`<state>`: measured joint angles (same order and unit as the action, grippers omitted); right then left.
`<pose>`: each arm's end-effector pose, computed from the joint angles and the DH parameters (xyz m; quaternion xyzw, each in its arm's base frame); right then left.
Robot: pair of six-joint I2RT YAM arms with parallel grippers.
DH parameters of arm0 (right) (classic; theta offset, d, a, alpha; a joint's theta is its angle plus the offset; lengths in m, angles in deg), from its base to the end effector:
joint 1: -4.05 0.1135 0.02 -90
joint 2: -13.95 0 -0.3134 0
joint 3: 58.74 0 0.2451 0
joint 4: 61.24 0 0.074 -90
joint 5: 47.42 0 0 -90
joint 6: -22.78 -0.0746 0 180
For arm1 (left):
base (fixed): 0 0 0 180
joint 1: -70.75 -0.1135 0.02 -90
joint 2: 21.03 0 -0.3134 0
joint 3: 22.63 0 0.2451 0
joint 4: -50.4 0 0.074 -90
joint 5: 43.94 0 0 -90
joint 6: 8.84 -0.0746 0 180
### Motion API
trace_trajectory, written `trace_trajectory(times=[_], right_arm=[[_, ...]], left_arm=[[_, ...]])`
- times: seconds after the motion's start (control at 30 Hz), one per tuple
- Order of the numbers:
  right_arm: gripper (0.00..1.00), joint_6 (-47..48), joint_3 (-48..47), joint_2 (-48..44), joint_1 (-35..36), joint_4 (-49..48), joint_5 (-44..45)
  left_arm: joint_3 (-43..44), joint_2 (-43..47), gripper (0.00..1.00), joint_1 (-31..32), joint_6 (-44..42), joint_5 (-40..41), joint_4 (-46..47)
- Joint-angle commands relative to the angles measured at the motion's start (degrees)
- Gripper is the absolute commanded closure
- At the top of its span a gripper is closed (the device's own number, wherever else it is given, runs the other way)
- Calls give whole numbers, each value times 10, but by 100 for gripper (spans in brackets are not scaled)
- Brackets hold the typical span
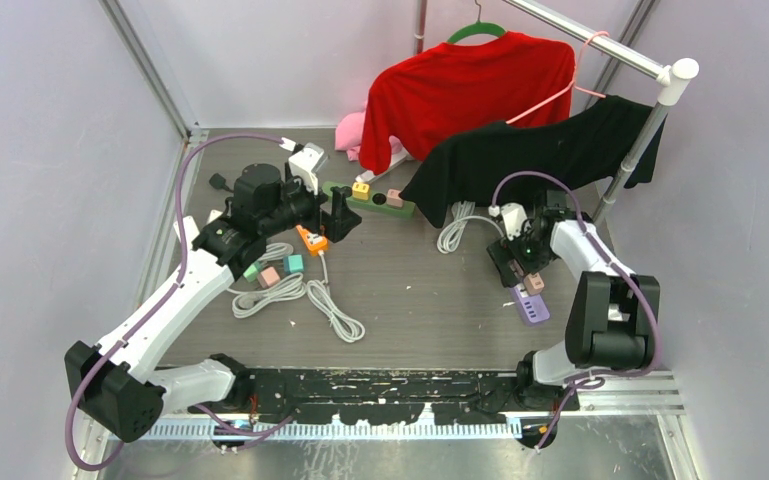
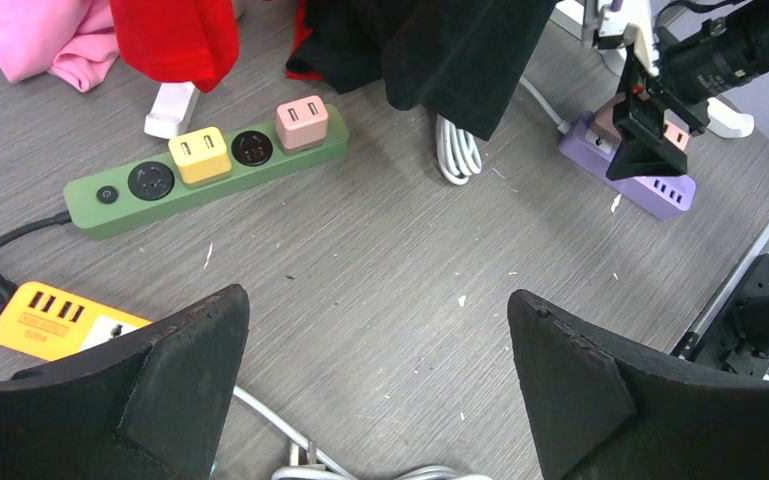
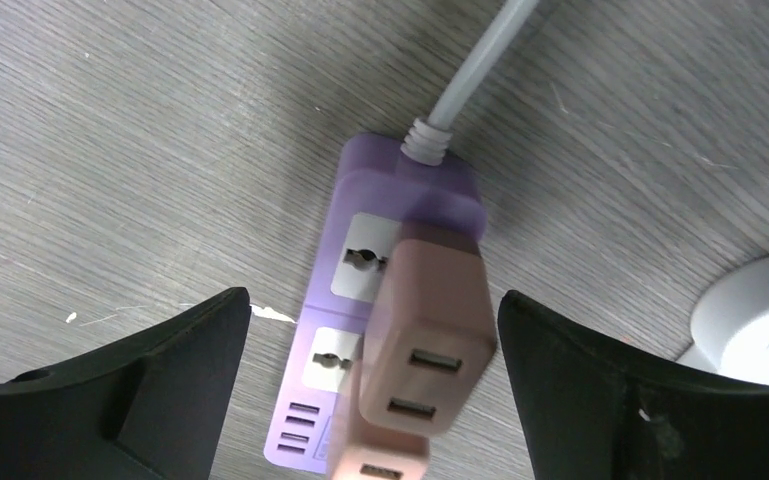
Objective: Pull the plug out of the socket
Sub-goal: Move the socket to the center of the board.
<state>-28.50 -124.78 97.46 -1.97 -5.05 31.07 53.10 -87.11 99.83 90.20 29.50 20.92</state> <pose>0.2599 -0.0124 0.2102 -0.2909 0.9410 0.0380 0.1685 0.2269 -0.1505 0.3917 0.2224 0.7830 -0.2971 0.4991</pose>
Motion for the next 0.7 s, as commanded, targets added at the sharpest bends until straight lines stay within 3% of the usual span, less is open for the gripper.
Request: trace_trajectory(times=[0.0, 0.1, 0.17, 0.3, 0.37, 0.53, 0.67], right_arm=[[3, -5, 1, 20, 24, -10, 25], [9, 0, 2, 34, 42, -12, 42], [19, 1, 2, 35, 53, -13, 48], [54, 11, 0, 19, 76, -3, 8], [64, 23, 1, 7, 96, 2, -10], [74, 33, 4, -13, 191, -6, -33], [75, 32, -11, -12, 341, -32, -27]], left_arm=[[4, 16, 0, -1, 6, -12, 19], [4, 16, 0, -2, 6, -11, 19], [4, 17, 0, -2, 5, -11, 19], [3, 17, 0, -2, 4, -7, 19], [3, 16, 0, -1, 4, -8, 19], [4, 16, 0, -2, 1, -4, 17], [4, 22, 0, -2, -12, 19, 11]])
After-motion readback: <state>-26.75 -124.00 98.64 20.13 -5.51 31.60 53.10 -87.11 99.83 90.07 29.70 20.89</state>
